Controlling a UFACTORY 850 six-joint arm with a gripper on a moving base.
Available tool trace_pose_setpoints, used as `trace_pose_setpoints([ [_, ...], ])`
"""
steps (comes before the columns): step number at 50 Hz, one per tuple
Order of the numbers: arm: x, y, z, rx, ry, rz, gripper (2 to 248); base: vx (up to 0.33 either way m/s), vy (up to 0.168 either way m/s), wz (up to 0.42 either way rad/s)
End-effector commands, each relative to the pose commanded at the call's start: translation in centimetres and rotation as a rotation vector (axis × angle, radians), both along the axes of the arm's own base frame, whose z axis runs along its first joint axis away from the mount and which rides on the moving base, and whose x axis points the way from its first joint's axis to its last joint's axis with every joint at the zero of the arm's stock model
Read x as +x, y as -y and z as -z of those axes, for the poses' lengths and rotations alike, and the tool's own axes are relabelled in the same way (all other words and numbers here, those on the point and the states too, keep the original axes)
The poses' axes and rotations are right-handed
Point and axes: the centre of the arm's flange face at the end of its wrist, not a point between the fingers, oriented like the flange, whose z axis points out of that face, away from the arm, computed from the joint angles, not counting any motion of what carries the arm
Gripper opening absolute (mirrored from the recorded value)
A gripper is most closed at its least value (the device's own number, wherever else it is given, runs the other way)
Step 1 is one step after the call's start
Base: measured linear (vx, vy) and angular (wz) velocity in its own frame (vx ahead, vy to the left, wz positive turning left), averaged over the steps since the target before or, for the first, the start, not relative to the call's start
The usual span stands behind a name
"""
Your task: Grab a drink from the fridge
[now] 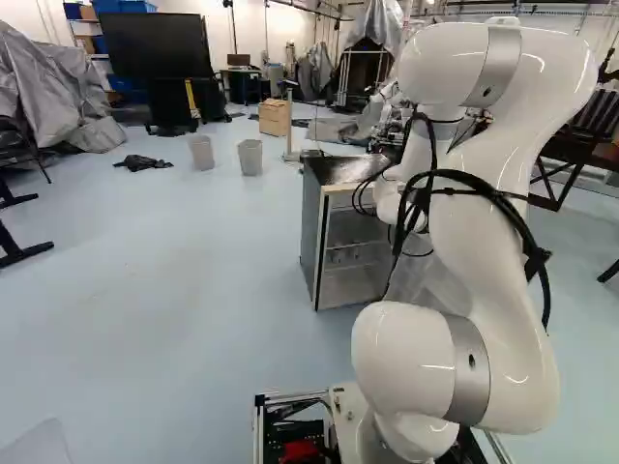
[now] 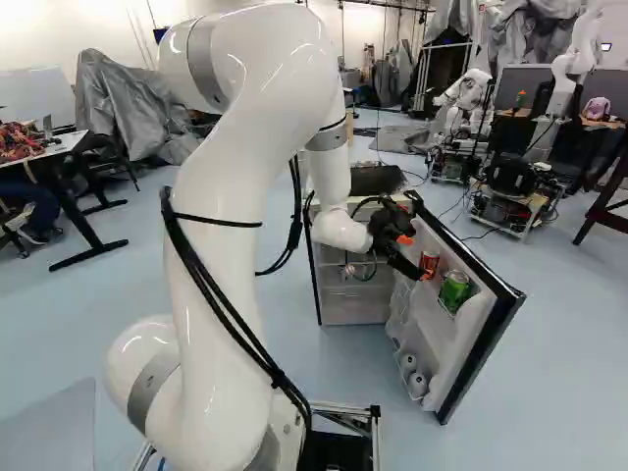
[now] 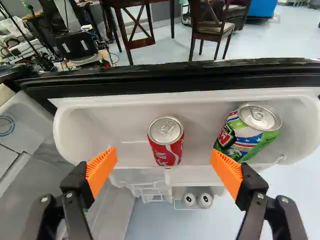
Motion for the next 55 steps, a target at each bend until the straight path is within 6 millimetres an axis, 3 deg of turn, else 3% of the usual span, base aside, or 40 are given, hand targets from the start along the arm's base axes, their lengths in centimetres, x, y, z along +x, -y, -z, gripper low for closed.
trace_pose_setpoints([
  [55,1.3,2.2,0.2,-0.02,-0.022,0.006,247,0.0,0.0,0.0],
])
